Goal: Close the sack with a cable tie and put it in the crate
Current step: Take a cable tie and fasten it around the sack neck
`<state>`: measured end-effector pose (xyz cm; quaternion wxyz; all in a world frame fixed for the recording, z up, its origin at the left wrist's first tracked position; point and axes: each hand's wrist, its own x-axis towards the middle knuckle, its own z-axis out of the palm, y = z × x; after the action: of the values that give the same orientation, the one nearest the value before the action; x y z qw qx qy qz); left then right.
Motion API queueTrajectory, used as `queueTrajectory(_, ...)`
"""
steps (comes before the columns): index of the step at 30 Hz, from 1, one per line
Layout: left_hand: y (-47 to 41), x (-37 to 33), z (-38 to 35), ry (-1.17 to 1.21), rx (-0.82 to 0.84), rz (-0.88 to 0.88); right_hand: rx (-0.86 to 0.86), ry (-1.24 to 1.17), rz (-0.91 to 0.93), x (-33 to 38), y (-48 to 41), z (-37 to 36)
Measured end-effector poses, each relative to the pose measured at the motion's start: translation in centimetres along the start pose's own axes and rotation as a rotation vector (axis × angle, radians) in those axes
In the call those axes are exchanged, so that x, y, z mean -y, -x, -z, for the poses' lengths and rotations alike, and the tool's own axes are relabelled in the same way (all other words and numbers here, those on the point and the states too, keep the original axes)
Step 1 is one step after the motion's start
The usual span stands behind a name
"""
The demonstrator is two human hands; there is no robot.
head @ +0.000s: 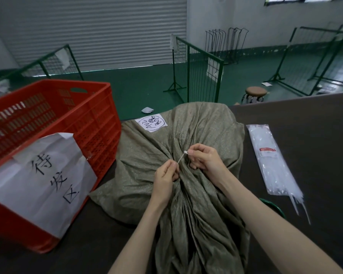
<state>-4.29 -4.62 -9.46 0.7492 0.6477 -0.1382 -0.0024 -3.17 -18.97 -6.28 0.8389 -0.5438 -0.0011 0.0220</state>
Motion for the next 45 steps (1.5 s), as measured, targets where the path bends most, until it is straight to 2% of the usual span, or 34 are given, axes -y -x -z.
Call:
queueTrajectory(9,-0.2,0.7,0.3,-0.068,-0.002,0.004,-0.02,0.202,0.007,0.2,0.3,-0.2)
queueTrajectory(18,-0.1,1.0,0.4,-0.159,-0.021,-0.022,0.099,0.474,0.027,0.6,0.2,-0.4)
queueTrajectory(25,0.4,1.0,0.4,-0.051,-0.087,0.011,0.093,0.475,0.035,0.1,0.0,-0.5)
queueTrajectory(30,0.2,1.0,0.4,-0.062,-0.066,0.018,0.085,0.349,0.003,0.8,0.2,-0.6)
queueTrajectory(34,0.6,0.7,0.4,-0.098,-0.065,-0.029,0.088,0.516,0.027,0.7,0.2,-1.0)
queueTrajectory(41,0.7,0.3,0.3,-0.169,-0.094,-0.051,0.097,0.662,0.001,0.8,0.1,-0.8)
queueTrajectory(45,0.6,-0.1,0.3,-0.158,-0.1,-0.052,0.063,0.809,0.069,1.0,0.3,-0.8)
